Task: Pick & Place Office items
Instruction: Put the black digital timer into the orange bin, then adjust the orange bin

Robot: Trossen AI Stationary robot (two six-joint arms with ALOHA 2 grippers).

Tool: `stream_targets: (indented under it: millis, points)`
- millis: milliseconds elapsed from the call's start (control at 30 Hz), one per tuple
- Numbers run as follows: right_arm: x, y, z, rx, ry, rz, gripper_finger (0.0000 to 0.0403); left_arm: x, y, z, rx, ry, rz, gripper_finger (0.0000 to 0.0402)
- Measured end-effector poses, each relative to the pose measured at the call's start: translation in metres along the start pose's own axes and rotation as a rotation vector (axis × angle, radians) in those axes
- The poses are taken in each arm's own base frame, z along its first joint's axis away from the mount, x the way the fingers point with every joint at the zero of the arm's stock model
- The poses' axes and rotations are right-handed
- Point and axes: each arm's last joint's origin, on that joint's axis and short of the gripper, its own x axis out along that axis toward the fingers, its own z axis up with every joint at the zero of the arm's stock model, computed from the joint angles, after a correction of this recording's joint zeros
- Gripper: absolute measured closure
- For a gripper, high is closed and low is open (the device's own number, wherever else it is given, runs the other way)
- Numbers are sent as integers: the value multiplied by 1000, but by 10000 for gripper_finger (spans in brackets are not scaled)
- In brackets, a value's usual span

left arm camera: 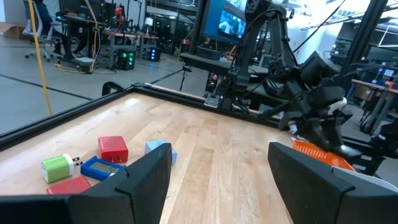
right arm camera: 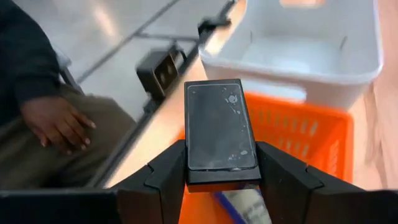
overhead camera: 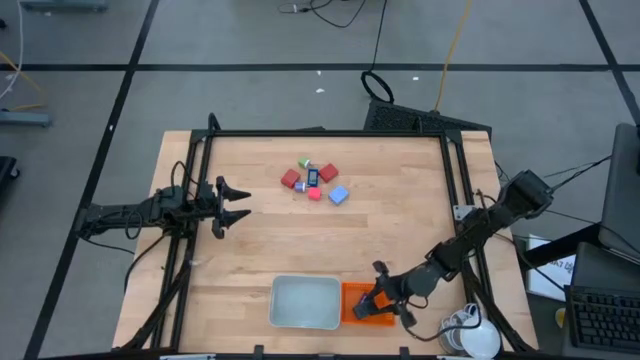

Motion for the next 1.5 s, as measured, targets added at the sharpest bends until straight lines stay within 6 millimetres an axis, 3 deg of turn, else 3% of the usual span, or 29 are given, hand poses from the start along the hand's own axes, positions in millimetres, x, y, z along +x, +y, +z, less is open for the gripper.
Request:
stream_targets:
  millis: [433,1067,1500]
  points:
    - [15,-5,-23,34,86,-32,238,0,0,0,0,1,0,130]
    - [14,-4,-21,29,73,-23,237,0,0,0,0,0,0,130]
    - [15,-2,-12,15,-22,2,183,0,0,0,0,0,0,131]
